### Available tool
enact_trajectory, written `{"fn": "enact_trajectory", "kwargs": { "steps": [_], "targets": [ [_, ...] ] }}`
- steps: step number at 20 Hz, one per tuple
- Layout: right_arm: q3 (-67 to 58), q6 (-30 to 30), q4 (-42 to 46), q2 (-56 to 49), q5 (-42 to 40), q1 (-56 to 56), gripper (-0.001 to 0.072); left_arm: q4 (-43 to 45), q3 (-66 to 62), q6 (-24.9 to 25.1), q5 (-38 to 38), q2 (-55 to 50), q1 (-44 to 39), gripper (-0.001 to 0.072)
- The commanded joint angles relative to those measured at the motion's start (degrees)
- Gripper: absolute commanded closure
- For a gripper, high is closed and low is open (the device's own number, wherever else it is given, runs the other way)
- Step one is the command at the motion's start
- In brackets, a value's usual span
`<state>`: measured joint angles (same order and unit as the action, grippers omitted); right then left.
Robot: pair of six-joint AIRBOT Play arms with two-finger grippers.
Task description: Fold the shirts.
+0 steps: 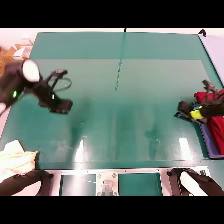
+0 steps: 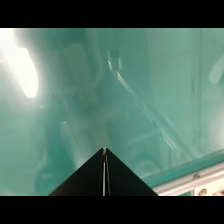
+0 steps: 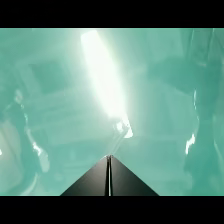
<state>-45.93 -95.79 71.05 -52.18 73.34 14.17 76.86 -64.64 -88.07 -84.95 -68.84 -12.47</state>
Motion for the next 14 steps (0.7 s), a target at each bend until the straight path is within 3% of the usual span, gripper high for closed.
{"fn": "enact_trajectory", "kwargs": {
  "steps": [1,14],
  "targets": [
    [5.4,0.3,-1.2,5.7,-5.0,-7.6,0.0696,-0.5,13.9,-1.1,5.2,9.7,-0.5,0.0687],
    [5.4,0.3,-1.4,5.8,-4.8,-8.5,0.0695,-0.9,13.9,0.0,5.0,10.3,-0.5,0.0686]
  ]
}}
